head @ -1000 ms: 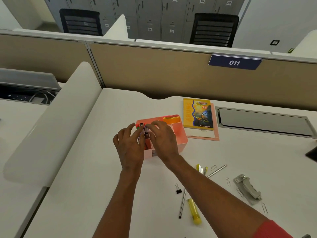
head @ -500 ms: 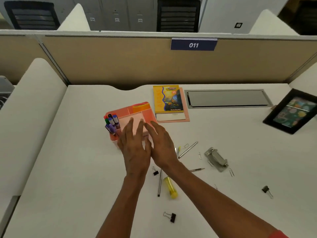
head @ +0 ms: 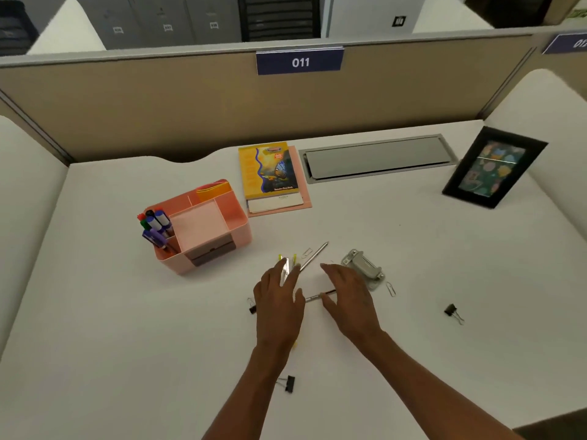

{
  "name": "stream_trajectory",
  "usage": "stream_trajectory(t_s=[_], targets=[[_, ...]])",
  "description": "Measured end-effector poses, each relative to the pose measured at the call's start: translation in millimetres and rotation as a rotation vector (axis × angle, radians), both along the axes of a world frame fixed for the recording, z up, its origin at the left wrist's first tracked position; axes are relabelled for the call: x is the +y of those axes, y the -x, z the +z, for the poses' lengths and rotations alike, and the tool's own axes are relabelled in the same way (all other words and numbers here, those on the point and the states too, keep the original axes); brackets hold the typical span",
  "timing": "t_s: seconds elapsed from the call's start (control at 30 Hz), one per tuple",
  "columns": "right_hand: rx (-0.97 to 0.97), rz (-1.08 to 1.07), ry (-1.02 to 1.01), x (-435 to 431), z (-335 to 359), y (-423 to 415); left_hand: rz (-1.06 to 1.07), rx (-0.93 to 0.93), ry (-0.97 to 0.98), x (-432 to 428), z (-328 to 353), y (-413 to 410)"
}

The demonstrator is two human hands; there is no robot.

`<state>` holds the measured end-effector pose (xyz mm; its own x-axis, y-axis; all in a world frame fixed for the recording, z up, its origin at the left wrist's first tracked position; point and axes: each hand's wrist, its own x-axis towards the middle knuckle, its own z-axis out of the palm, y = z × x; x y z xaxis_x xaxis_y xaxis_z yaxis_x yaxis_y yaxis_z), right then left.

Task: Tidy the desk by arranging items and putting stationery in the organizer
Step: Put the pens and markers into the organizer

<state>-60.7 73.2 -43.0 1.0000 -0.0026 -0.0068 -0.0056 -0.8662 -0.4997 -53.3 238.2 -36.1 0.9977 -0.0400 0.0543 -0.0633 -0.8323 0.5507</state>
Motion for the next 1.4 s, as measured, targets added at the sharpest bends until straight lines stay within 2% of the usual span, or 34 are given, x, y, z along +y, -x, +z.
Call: stream_trajectory(t_s=[0.17,0.43,0.67,0.83,1.0,1.1,1.23,1.4], targets=[[-0.003,-0.028,0.088,-18.6,-17.1,8.5,-0.078,-0.017,-0.085,-24.1,-2.5,-18.3],[0.024,-0.054,0.021,-26.3,-19.6,1.1,-0.136,-0.039,-0.224,-60.1,-12.4,-80.0],[-0.060,-0.072,-0.117,-44.0,-4.7,21.8,-0.152,0.045,-0.305,-85.2,-19.2,-113.0],[-0.100,-0.122,-0.297,-50.9,9.0,35.9,-0.140,0.009,-0.146,-88.1,-17.7,-115.4],[-0.179,-0.242,-0.514,-50.2,38.2,36.5,-0.061,-0.072,0.312,-78.2,16.2,-100.2],[-0.229,-0.277,-0.625,-40.1,59.8,26.0,-0.043,-0.174,0.481,-59.5,50.5,-84.5],[-0.247,-0.291,-0.802,-8.9,93.0,-1.4,0.091,-0.295,0.583,-13.8,93.2,-66.9],[-0.276,-0.084,-0.878,62.8,126.2,-41.0,0.414,-0.510,0.553,71.7,130.2,-50.7]])
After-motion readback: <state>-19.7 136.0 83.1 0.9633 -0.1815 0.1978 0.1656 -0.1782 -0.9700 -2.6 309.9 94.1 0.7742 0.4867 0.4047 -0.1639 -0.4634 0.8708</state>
